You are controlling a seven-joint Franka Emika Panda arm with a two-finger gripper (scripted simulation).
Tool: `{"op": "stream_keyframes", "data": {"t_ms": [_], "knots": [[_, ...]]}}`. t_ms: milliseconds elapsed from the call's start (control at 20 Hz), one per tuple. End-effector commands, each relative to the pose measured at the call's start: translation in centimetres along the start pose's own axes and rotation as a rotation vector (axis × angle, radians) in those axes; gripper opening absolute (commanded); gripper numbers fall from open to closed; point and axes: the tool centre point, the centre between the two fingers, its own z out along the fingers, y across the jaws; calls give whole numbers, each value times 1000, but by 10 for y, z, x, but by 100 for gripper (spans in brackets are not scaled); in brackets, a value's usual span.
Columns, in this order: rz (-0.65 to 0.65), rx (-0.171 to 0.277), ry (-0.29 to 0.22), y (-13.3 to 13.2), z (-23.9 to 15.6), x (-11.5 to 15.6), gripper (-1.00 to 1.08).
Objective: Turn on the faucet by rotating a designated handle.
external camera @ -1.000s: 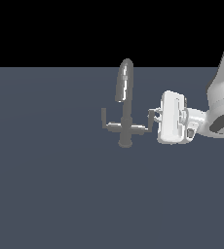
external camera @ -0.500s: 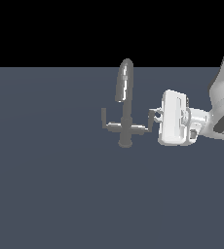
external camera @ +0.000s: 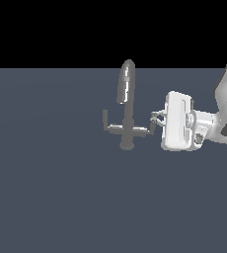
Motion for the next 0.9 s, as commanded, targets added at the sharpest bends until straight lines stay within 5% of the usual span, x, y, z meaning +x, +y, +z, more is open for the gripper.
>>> {"op": "stream_keyframes", "data": {"t_ms": [0,700,850], "knots": [[1,1,0,4,0,-1,-100],[-1,-1,-7,49,1,-25,-100],[-24,-5,-5,41,2,-20,-100]]}}
